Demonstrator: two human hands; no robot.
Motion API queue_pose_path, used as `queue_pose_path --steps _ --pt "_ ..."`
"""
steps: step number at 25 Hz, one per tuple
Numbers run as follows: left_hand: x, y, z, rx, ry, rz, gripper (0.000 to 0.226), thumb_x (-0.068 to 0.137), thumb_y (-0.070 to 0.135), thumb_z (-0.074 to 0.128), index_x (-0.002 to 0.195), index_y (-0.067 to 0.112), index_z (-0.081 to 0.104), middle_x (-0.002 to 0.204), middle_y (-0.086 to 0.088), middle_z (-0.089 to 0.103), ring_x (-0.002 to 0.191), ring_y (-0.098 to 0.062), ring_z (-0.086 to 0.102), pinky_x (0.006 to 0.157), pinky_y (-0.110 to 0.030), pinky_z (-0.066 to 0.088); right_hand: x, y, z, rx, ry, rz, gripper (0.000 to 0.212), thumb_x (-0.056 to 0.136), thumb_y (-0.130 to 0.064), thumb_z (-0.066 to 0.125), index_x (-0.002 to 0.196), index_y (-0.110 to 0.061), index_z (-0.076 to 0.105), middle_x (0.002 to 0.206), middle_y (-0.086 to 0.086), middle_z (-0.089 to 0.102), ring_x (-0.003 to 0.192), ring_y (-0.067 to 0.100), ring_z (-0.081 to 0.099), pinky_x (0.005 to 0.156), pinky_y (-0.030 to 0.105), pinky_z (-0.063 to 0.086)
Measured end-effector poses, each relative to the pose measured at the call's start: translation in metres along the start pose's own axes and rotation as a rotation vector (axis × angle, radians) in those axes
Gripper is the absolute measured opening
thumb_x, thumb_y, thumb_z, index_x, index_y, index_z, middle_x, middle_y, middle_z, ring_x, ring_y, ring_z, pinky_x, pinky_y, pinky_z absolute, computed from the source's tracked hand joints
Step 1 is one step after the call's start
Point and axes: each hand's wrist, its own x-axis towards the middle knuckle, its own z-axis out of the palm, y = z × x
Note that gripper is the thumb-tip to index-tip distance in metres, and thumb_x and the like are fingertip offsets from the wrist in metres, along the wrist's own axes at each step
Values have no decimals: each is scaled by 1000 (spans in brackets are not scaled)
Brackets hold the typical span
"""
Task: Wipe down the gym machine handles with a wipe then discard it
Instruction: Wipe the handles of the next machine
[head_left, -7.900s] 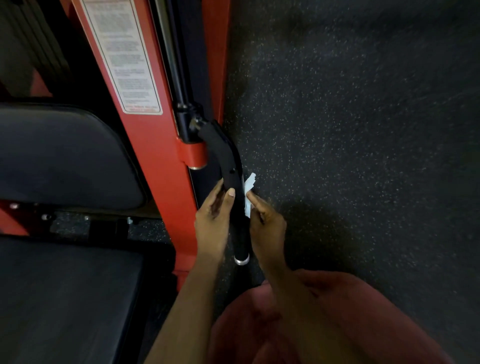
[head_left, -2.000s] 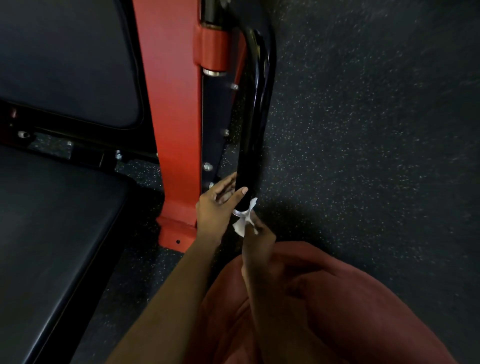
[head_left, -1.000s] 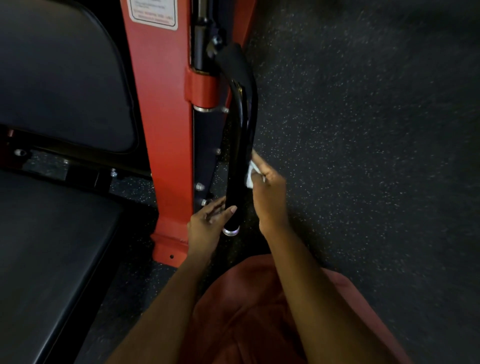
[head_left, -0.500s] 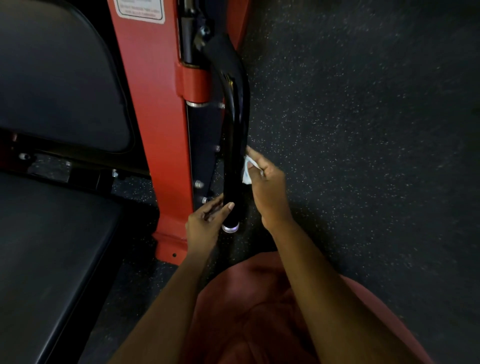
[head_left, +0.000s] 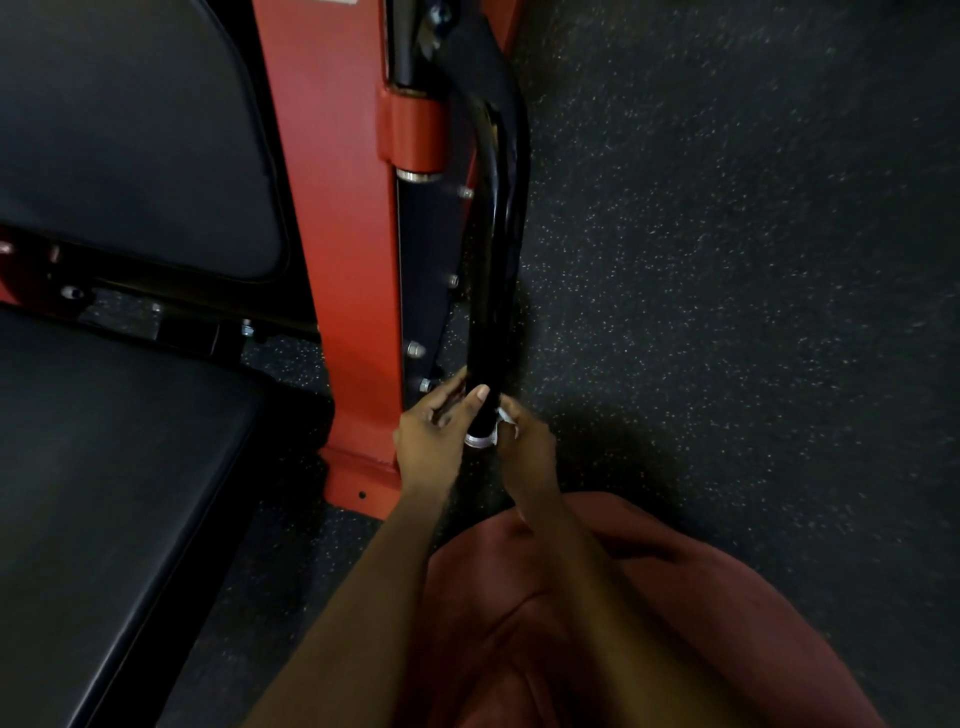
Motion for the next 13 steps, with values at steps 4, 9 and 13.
queue_pose_path --steps 4,9,13 --pt "-5 5 2 -15 13 -12 39 83 16 68 120 10 61 98 14 61 74 25 55 68 2 41 1 12 3 34 51 222 35 89 2 43 117 -6 61 116 11 64 110 24 58 87 20 42" --pt "-8 7 2 -13 14 -55 38 82 22 69 119 17 62 95 17 64 79 20 57 74 -2 45 -11 27 7 303 73 427 37 89 7 38 121 1 55 118 15 59 112 30 55 100 40 43" --pt "-11 10 -1 -23 -40 -109 40 85 24 65 124 19 58 119 1 64 106 -3 58 96 -22 44 -27 23 -2 359 89 392 34 88 10 38 116 5 57 113 16 60 103 26 57 97 32 45"
